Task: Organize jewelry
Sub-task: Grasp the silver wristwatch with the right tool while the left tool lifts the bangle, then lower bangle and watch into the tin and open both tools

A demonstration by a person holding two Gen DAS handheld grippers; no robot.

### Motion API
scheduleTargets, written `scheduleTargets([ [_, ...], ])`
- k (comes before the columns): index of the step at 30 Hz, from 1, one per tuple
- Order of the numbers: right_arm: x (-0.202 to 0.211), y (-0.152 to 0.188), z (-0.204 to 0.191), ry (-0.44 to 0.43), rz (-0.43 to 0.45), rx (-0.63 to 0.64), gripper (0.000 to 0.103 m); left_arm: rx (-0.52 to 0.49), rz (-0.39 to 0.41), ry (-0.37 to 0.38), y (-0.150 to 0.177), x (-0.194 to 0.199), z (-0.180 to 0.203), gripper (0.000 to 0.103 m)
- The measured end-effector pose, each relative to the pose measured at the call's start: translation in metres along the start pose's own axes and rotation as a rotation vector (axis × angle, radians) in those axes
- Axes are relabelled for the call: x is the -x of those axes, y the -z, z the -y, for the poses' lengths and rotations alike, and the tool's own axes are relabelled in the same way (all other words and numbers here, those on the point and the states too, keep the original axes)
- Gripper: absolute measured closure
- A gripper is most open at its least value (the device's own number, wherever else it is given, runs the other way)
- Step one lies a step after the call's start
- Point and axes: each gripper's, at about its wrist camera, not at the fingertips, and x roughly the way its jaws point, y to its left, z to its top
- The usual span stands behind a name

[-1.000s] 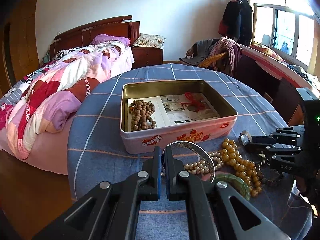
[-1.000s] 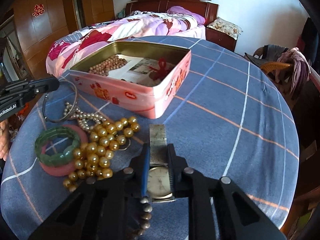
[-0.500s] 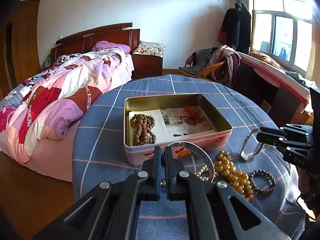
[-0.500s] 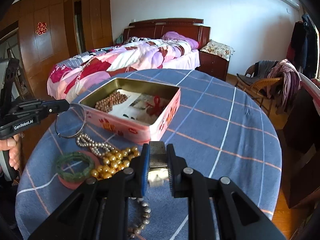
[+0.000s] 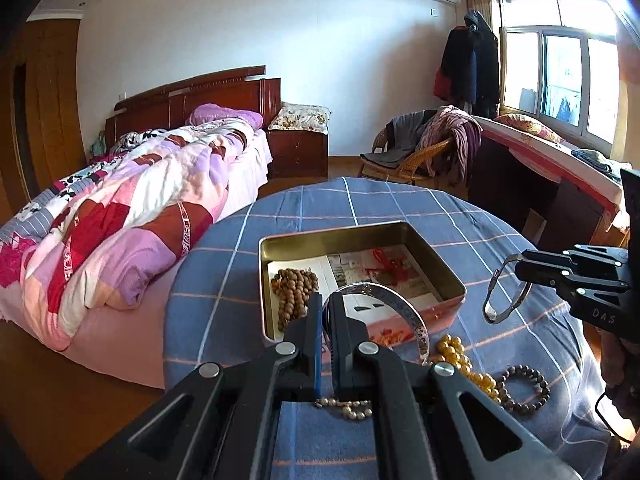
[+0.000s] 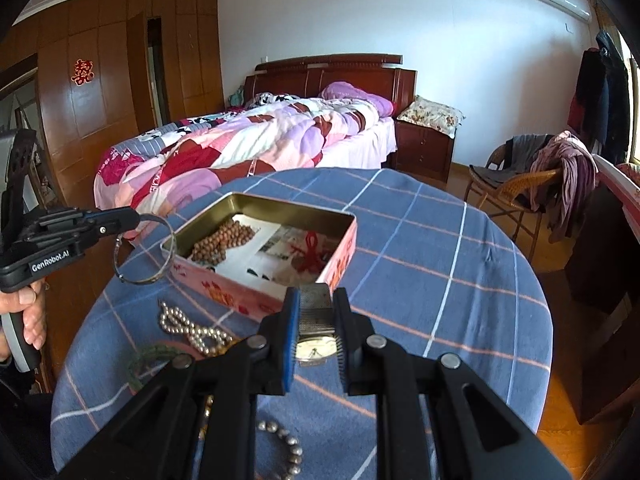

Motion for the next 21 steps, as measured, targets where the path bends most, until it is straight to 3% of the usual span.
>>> scheduleTargets([
  [21,-0.020,-0.046,-0.017,-0.022,0.041,0.059,0.084,-0.087,0.016,-0.054,-0.036,-0.025,-0.003,0.101],
])
